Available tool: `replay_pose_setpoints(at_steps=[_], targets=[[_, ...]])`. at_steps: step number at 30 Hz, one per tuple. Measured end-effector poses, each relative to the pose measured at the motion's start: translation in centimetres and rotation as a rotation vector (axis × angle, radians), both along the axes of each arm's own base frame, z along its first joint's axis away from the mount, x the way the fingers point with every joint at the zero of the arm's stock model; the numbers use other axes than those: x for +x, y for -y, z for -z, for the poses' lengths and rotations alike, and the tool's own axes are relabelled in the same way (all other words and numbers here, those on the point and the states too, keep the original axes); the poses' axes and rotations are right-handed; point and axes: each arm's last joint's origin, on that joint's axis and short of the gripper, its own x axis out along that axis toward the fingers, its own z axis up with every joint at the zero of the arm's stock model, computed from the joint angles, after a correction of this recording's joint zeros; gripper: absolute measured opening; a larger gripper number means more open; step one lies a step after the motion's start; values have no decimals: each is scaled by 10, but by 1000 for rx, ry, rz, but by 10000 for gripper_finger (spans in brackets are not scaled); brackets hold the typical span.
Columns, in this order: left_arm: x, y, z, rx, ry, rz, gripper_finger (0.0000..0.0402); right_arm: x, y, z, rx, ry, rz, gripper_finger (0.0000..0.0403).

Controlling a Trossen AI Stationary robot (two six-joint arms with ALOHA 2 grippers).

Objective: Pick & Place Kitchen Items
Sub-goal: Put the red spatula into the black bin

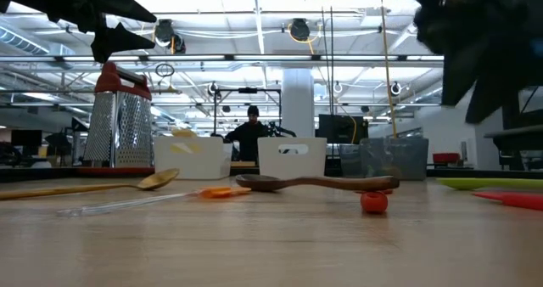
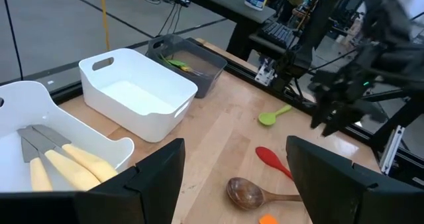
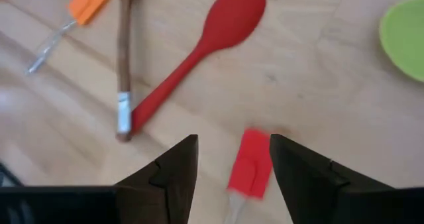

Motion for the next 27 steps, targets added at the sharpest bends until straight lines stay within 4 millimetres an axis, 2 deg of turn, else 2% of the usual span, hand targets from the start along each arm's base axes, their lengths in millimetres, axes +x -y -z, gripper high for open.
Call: replay_pose_setpoints(at_steps=[3, 5, 13, 19, 27], targets=[[0, 0, 0, 0, 0, 0, 269, 1, -9, -20, 7, -21, 0, 185], [0, 0, 0, 0, 0, 0, 269, 6, -16, -24, 34, -37, -2, 185], [0, 0, 0, -5, 1, -1, 269, 29, -40, -5, 89, -212, -24, 186], [0, 0, 0, -18, 4, -3, 269, 30, -43, 3, 73, -360, -12, 187], [0, 0, 0, -18, 4, -4, 269, 34, -44, 8, 87, -364, -11, 187]])
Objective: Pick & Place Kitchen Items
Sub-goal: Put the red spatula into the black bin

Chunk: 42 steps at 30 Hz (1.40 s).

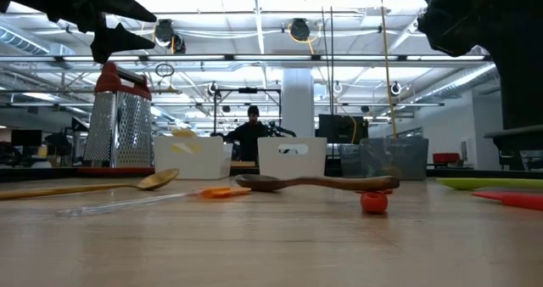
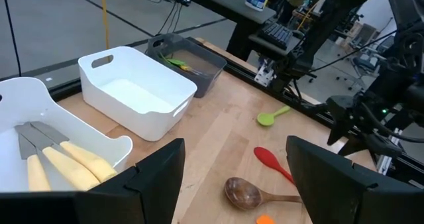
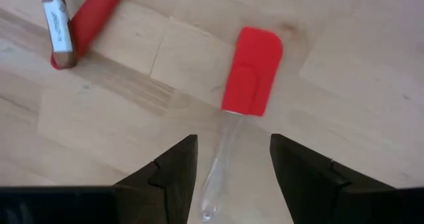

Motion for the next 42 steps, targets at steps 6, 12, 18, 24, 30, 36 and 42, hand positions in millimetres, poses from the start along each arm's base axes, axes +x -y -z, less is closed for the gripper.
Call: replay_pose_setpoints(at_steps=[6, 12, 18, 24, 30, 36, 42], targets=[[0, 0, 0, 0, 0, 0, 269, 1, 5, 1, -14, -8, 12, 187], [0, 0, 0, 4, -1, 1, 269, 3, 14, 36, -27, -39, 37, 187], [0, 0, 0, 3, 0, 1, 269, 13, 16, 76, 23, -29, 52, 187], [0, 0, -1, 4, 10, -2, 269, 2, 24, 83, -43, -134, 120, 187], [1, 0, -1, 4, 14, -4, 269, 3, 24, 81, -110, -66, 137, 187], [1, 0, -1, 2, 14, -3, 269, 3, 26, 81, -124, -66, 140, 187], [1, 0, -1, 2, 14, -3, 269, 3, 26, 82, -130, -71, 135, 187]])
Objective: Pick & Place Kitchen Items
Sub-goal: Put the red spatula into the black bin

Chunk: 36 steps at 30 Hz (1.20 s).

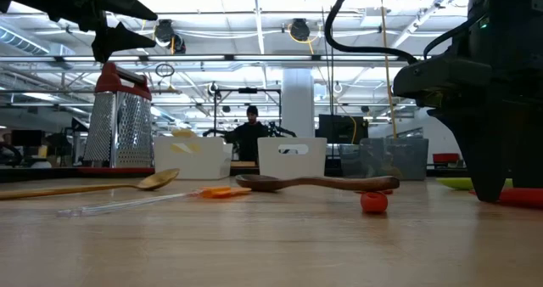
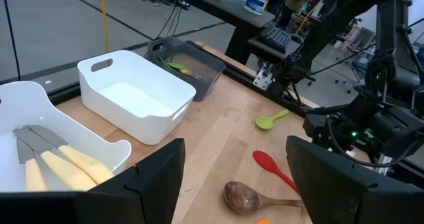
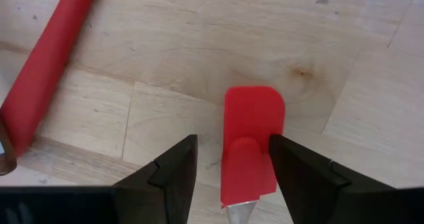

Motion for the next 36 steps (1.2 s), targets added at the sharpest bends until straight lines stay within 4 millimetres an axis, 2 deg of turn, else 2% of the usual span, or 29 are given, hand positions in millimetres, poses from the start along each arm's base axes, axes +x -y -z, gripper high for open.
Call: replay_pose_setpoints(at_steps=[5, 13, 17, 27, 36], targets=[[0, 0, 0, 0, 0, 0, 269, -2, 1, 2, -2, -13, 21, 169], [0, 0, 0, 0, -1, 2, 269, -16, 7, 15, 31, -64, 74, 64], [0, 0, 0, -1, 0, 3, 269, -16, 7, 15, 27, -62, 68, 25], [0, 0, 0, 0, 0, 2, 269, -17, 8, 12, 26, -48, 66, 11], [0, 0, 0, 0, 3, 3, 269, -20, 12, -20, 16, 91, 44, 1]])
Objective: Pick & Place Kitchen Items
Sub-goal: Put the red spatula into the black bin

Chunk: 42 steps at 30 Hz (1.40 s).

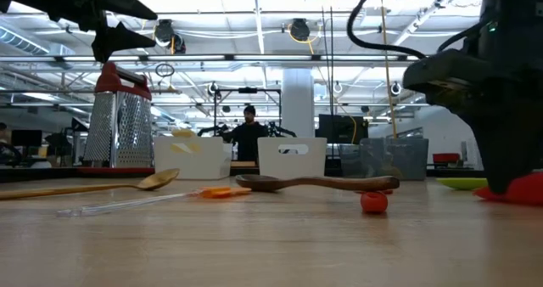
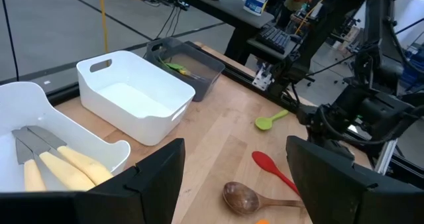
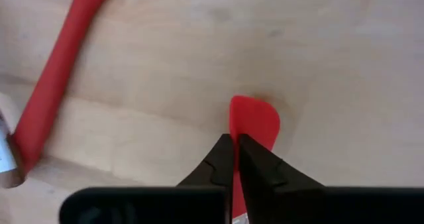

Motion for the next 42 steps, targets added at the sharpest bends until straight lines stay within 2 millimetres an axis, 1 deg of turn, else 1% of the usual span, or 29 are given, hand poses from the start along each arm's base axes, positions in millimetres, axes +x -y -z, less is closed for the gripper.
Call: replay_pose_setpoints(at_steps=[6, 12, 15, 20, 27, 32, 35, 39, 42], targets=[[0, 0, 0, 0, 2, -1, 269, -5, 4, -17, -33, 63, 1, 0], [0, 0, 0, -4, 4, -1, 269, -7, 8, -37, -51, 179, 8, 0], [0, 0, 0, -5, 3, -1, 269, -7, 9, -51, -56, 276, -11, 0], [0, 0, 0, -5, 4, -2, 269, -4, 13, -76, -91, 483, -68, 0], [0, 0, 0, -8, 5, -2, 269, 5, 25, -103, -212, 706, -124, 0], [0, 0, 0, -8, 5, -2, 269, 16, 42, -124, -317, 860, -127, 0], [0, 0, 0, -8, 5, -2, 269, 20, 58, -138, -403, 939, -92, 0], [0, 0, 0, -7, 6, -2, 269, 20, 85, -154, -522, 988, -41, 0], [0, 0, 0, -7, 5, -3, 269, 14, 110, -162, -605, 967, 14, 0]])
